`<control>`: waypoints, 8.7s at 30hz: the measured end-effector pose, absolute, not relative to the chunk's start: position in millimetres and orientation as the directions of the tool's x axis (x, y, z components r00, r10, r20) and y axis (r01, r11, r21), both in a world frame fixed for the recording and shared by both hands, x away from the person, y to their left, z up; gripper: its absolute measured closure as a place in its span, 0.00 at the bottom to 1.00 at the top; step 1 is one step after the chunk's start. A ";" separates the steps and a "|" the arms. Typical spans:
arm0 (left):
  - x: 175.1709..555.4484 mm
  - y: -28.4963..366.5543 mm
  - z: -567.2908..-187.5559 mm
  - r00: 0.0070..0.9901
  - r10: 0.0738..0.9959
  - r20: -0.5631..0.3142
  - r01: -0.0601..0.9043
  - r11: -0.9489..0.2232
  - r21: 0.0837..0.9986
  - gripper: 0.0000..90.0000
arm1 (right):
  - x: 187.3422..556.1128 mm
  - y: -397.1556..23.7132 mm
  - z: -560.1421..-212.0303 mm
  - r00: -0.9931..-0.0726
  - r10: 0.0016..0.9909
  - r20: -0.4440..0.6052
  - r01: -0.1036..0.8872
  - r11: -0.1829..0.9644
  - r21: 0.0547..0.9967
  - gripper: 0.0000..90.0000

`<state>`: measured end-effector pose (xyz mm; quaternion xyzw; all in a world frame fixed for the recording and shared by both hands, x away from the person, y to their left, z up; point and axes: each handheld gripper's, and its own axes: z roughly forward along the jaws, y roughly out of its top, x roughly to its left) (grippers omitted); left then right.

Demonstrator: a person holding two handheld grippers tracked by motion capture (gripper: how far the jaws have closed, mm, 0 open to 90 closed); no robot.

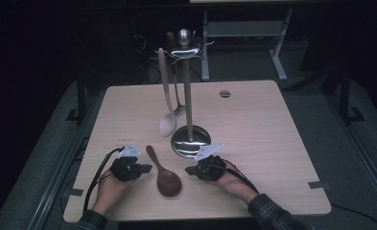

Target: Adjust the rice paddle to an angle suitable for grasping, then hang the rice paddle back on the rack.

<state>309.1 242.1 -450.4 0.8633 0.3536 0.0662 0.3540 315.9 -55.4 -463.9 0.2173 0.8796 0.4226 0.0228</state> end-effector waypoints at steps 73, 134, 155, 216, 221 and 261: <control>318.6 232.3 -436.0 0.704 0.687 -0.182 0.660 -0.536 0.527 0.70 | 298.2 -77.7 -451.3 -0.888 0.449 0.101 0.377 0.585 0.718 0.56; 339.4 205.5 -424.2 0.740 0.655 -0.154 0.658 -0.658 0.366 0.85 | 304.2 -175.6 -455.8 -0.744 0.654 0.140 0.536 0.458 0.709 0.51; 312.8 242.3 -392.4 0.778 0.593 -0.206 0.582 -0.557 0.593 0.86 | 305.1 -175.9 -455.8 -0.741 0.657 0.142 0.539 0.455 0.709 0.51; 314.5 155.5 -359.2 0.801 0.586 -0.124 0.405 -0.377 0.833 0.86 | 322.8 -136.2 -363.3 -0.806 0.553 0.211 0.402 0.249 0.881 0.57; 316.2 150.3 -359.5 0.797 0.590 -0.131 0.412 -0.372 0.831 0.86 | 324.0 -127.0 -353.0 -0.824 0.523 0.217 0.381 0.228 0.896 0.57; 308.5 139.9 -359.5 0.805 0.586 -0.090 0.379 -0.391 0.839 0.74 | 331.3 -78.2 -344.4 -0.854 0.458 0.247 0.359 0.176 0.916 0.84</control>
